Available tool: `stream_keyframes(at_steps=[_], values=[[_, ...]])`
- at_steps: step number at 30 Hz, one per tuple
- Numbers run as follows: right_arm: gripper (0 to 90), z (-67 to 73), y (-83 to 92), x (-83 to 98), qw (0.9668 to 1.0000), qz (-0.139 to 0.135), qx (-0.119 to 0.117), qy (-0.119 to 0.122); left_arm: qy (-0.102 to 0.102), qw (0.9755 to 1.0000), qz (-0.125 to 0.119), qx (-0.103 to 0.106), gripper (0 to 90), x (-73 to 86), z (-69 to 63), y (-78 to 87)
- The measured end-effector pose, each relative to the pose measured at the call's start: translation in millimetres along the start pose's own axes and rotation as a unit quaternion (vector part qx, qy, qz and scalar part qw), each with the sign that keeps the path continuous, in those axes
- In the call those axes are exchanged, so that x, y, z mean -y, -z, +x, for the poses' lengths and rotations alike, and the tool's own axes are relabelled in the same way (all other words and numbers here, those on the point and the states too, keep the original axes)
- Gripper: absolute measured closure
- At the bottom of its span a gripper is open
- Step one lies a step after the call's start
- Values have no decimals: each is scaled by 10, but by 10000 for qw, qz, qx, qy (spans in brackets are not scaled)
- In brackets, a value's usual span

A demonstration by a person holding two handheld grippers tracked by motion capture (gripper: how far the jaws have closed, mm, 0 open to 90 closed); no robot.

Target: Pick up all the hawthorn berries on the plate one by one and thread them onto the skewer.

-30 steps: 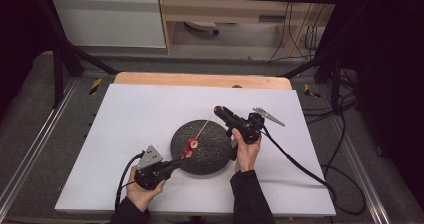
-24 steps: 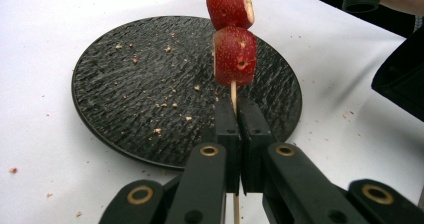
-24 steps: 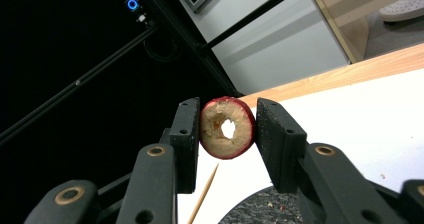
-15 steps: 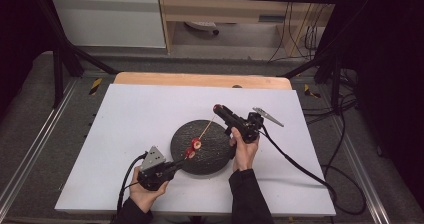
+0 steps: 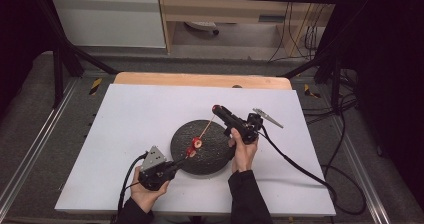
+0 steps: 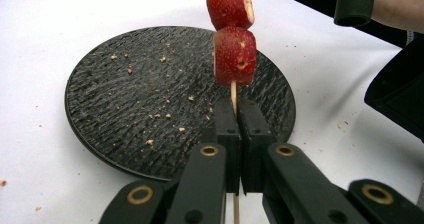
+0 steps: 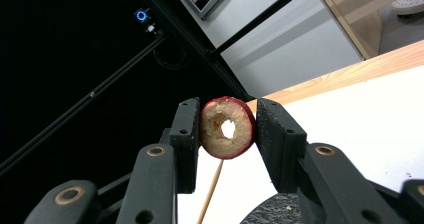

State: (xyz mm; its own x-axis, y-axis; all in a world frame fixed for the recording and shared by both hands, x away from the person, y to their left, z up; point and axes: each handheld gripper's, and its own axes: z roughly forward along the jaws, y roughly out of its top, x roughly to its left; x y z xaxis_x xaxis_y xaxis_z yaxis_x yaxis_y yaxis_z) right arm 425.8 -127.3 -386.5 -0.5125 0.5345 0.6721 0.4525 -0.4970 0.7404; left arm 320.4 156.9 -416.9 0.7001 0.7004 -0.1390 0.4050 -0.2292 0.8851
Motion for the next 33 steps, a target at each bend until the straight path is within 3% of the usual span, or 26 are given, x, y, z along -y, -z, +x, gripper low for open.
stream_keyframes(at_steps=[15, 33], values=[[638, 9, -6, 37, 9998, -25, -69, -181, 138, 9997, -165, -73, 884, -34, -56, -65], [641, 22, 3, 50, 9999, -83, -20, -119, 246, 9992, -228, -206, 886, -71, -131, -105]])
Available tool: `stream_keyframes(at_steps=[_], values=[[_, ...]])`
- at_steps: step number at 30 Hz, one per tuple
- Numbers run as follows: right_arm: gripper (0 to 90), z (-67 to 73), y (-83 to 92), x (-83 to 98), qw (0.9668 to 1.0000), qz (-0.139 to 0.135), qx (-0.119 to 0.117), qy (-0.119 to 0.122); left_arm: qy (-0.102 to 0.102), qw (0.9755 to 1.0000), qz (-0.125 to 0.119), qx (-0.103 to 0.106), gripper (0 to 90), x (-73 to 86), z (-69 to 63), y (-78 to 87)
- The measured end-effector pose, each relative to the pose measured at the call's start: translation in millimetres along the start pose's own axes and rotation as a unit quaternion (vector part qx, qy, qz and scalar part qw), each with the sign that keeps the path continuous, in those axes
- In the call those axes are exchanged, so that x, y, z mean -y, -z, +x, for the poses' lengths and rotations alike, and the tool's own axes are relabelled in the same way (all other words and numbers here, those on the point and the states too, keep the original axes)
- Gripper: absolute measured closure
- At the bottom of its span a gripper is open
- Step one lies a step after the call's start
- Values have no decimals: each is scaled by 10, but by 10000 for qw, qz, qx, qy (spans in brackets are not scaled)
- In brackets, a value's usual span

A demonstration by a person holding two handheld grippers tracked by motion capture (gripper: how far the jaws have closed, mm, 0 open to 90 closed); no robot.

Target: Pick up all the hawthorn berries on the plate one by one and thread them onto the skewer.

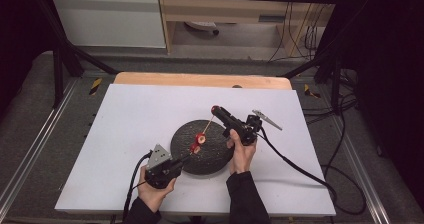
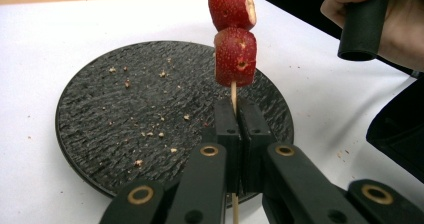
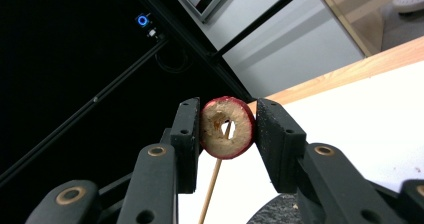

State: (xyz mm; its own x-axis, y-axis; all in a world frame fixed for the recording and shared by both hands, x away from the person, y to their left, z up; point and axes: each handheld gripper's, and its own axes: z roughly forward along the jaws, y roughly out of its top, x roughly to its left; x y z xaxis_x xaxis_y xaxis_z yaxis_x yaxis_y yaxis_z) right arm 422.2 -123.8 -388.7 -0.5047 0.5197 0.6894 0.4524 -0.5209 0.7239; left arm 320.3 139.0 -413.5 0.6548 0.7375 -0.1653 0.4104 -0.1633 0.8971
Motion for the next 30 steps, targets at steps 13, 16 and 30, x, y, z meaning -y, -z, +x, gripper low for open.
stream_keyframes(at_steps=[13, 16, 30], values=[[644, -14, -15, 11, 9998, -135, 45, 144, 112, 9998, -44, -147, 886, -10, -69, 23], [644, -8, -9, 34, 9998, -130, 52, 173, 112, 9997, 34, -212, 886, -4, -76, -3], [645, -11, -18, 12, 9996, 47, 2, -274, -48, 9995, 181, -239, 886, 32, -111, -48]])
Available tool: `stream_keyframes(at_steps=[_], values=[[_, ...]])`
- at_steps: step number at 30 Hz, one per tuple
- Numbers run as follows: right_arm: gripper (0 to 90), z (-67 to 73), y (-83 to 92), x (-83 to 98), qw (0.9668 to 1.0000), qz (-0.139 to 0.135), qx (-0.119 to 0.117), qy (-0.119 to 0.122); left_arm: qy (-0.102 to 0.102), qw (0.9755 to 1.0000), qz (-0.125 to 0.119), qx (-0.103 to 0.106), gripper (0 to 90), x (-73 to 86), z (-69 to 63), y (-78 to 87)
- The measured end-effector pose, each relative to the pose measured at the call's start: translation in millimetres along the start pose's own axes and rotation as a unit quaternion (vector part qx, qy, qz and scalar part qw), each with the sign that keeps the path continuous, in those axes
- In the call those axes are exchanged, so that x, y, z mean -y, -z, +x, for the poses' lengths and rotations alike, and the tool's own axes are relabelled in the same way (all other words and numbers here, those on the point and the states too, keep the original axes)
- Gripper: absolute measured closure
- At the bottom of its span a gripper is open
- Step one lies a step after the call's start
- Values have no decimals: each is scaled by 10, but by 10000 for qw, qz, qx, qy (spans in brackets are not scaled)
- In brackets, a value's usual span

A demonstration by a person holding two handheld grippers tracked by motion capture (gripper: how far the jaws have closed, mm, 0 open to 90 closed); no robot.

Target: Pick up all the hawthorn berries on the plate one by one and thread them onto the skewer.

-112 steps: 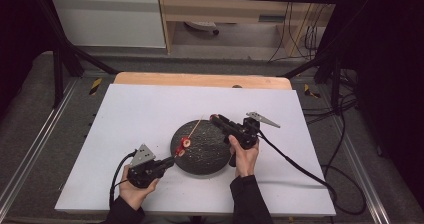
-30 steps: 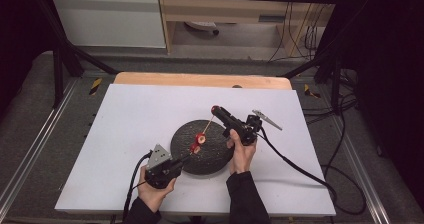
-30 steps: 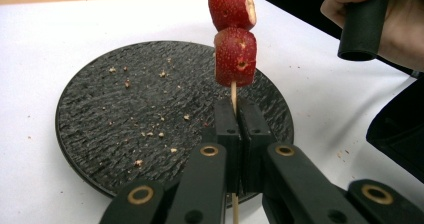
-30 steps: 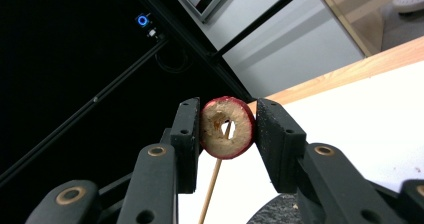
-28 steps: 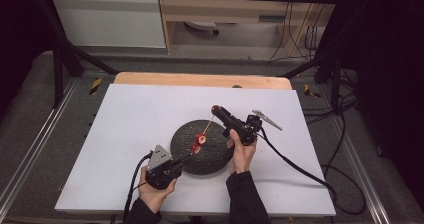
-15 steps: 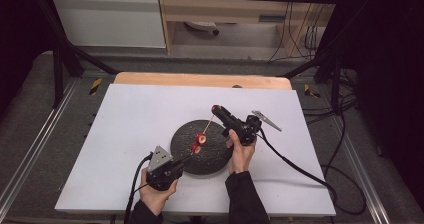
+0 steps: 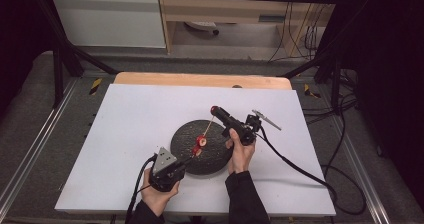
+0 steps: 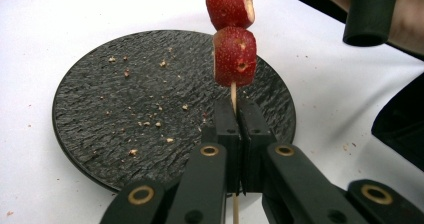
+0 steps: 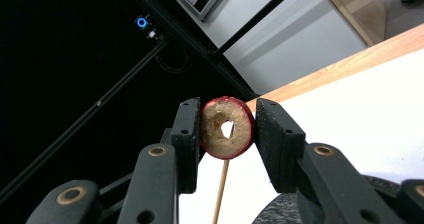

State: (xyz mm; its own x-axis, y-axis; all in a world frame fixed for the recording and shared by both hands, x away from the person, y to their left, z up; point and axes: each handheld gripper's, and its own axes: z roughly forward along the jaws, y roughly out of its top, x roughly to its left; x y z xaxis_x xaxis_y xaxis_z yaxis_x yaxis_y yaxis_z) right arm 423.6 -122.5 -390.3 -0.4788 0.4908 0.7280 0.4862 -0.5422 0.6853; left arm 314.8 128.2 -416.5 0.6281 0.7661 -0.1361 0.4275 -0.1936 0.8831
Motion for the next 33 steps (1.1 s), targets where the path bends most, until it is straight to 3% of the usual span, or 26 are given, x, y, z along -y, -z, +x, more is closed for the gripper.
stream_keyframes(at_steps=[11, 19, 33], values=[[645, 25, 22, 15, 9999, 31, 41, -147, 81, 9998, -110, -117, 886, 4, -21, -30], [645, 6, -8, 3, 9988, -34, 120, -482, 77, 9995, -272, -160, 887, -12, -23, 20], [645, 8, -8, -17, 9979, -123, 91, -637, 93, 9990, -398, -182, 887, 19, -40, 37]])
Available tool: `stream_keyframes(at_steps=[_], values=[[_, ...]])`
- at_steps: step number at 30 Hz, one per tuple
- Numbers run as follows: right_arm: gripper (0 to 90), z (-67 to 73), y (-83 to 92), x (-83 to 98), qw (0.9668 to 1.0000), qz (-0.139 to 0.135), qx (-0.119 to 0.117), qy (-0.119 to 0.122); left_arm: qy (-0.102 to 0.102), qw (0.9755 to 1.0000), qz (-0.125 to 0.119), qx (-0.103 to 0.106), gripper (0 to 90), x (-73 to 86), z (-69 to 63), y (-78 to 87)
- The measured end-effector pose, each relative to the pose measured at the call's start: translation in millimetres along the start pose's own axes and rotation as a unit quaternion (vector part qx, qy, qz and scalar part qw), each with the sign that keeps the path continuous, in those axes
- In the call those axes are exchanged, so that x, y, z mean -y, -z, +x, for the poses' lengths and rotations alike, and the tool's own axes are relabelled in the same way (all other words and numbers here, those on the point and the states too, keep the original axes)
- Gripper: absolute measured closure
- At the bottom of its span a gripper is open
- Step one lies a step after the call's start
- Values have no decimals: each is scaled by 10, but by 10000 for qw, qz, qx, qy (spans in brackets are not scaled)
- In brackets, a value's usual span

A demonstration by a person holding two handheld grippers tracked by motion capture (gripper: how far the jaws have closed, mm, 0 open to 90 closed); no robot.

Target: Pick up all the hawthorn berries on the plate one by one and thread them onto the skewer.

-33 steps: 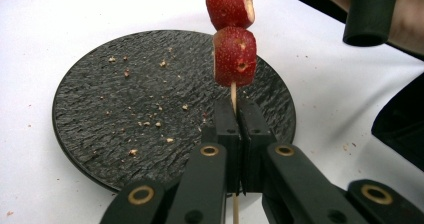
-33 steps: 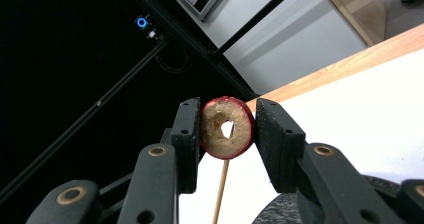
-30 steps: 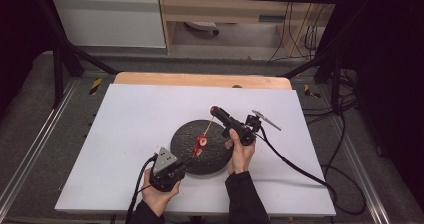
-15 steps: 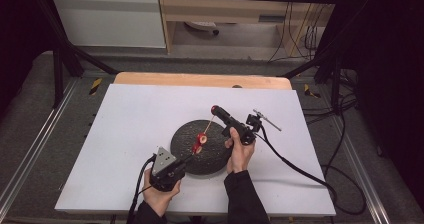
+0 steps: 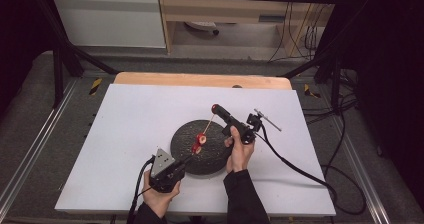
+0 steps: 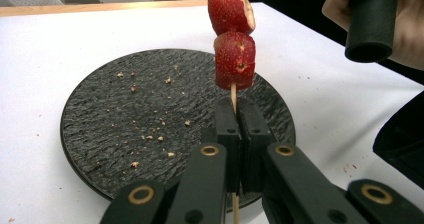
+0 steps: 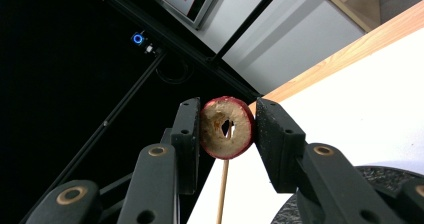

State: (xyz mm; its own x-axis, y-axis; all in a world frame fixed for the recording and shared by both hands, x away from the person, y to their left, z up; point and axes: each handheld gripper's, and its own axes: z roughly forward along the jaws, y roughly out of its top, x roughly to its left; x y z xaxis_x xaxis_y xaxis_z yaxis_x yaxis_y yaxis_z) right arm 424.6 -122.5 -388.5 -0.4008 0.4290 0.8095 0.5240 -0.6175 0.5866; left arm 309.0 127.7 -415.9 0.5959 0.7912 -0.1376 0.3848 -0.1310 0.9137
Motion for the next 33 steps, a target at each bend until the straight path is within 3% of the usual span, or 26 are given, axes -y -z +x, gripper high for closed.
stream_keyframes(at_steps=[3, 10, 19, 30, 33], values=[[645, 4, -2, -12, 10000, -32, -20, -15, 32, 10000, -40, -4, 887, -9, 0, -7], [645, -17, -16, 87, 9998, 171, -22, -119, 119, 9999, -79, -18, 887, -107, -27, -137], [644, -20, -4, 157, 9996, 277, 8, 5, 194, 9998, -24, 48, 887, -211, 28, -242], [636, -27, 9, 224, 9986, 452, 51, 287, 267, 9995, 28, 161, 887, -210, 68, -256], [568, -15, 26, 199, 9975, 495, 104, 503, 258, 9994, 53, 208, 887, -199, 75, -239]])
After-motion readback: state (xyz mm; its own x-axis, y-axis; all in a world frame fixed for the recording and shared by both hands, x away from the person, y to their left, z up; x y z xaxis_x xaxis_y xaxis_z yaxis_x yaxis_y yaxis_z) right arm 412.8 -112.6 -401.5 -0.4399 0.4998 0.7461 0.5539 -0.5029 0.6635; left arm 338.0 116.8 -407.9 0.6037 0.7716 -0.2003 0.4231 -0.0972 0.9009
